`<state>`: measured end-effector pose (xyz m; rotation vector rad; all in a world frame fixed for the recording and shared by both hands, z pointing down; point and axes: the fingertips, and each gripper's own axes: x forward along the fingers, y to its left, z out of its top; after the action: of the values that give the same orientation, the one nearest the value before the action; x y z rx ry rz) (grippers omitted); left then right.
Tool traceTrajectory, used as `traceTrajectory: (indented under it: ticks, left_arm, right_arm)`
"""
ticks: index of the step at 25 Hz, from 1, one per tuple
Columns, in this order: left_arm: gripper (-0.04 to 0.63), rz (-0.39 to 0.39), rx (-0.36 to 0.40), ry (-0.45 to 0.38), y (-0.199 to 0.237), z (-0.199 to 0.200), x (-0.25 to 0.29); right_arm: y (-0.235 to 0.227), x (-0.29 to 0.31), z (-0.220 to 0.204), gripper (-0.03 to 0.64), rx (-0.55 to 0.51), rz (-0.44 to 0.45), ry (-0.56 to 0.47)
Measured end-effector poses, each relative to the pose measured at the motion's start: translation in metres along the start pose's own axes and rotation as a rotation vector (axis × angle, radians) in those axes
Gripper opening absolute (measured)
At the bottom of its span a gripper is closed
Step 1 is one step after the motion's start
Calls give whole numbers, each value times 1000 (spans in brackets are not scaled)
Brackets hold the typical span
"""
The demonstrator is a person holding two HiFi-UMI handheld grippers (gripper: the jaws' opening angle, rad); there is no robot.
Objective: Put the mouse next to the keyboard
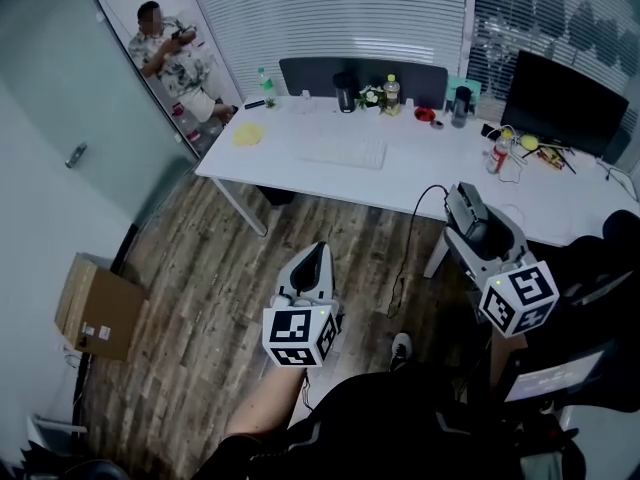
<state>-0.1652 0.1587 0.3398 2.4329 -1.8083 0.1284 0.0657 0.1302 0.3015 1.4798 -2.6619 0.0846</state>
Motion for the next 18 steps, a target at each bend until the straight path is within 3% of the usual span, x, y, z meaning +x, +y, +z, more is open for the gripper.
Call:
traceTrajectory:
  ticks: [13,18]
  left_arm:
    - [29,7,3,56,-16,9,93]
    - [29,-35,13,60,-40,10,134]
  right_arm:
    - [-81,47,7,295,15,36,-13]
    - [-107,61,-3,295,16,53,-1]
